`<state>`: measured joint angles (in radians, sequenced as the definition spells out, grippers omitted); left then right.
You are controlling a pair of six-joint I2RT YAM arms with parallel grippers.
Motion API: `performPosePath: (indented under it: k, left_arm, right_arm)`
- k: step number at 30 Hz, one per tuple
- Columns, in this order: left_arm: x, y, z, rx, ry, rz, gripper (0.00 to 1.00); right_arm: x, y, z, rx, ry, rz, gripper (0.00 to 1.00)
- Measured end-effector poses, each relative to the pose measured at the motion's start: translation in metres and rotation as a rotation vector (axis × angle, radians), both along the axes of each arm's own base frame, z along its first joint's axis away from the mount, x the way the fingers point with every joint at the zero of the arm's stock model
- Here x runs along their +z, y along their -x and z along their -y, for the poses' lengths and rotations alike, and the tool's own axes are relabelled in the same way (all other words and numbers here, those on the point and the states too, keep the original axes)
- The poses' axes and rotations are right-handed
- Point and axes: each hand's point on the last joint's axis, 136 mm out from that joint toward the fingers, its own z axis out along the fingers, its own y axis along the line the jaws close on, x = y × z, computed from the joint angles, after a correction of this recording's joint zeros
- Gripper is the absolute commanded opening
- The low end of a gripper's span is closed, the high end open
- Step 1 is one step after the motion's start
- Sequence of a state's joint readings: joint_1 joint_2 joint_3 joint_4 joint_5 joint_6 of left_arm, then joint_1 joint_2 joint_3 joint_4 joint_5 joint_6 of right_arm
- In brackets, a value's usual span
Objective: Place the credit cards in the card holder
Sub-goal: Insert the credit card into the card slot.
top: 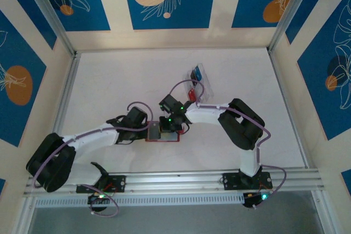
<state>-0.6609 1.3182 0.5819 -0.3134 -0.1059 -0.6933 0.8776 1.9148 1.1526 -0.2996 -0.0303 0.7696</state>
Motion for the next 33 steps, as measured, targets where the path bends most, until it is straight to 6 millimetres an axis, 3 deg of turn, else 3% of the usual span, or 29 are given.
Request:
performPosePath:
  k: [11, 17, 33]
  left_arm:
    - [-0.015, 0.002, 0.002, -0.025, -0.031, -0.044, 0.0]
    - [-0.017, 0.003, 0.004, -0.032, -0.035, -0.049, 0.0]
    - [-0.017, 0.004, 0.006, 0.0, -0.059, -0.039, 0.0]
  right_arm:
    - [0.001, 0.002, -0.002, 0.005, 0.017, 0.011, 0.01]
    - [0.001, 0.013, -0.011, 0.029, 0.019, 0.007, 0.01]
    - [0.001, 0.01, -0.01, -0.009, 0.004, -0.028, 0.03]
